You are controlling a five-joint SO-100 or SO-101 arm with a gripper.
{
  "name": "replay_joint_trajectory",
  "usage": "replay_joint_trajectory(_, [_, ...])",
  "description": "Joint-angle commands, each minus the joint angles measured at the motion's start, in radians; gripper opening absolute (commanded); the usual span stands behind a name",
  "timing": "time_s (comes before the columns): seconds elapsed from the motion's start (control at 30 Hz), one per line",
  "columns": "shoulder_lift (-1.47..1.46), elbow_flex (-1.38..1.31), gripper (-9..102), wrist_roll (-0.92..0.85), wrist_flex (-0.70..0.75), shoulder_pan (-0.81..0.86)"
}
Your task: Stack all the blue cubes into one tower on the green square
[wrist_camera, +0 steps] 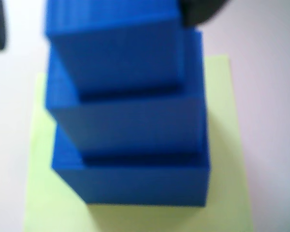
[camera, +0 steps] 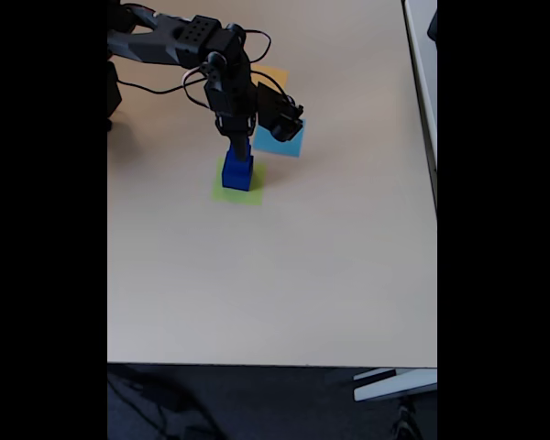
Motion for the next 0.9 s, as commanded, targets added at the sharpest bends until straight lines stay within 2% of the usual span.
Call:
replay_joint_trajectory(0.0, [0.006,-0.064,19,-0.011,-0.003,0.005])
replay_joint_trajectory(0.5, [0.069,-0.067,19,-0.012,0.003,-0.012])
replay_joint_trajectory(0.87, [0.218,-0.092,21,-0.018,0.063,-0.046])
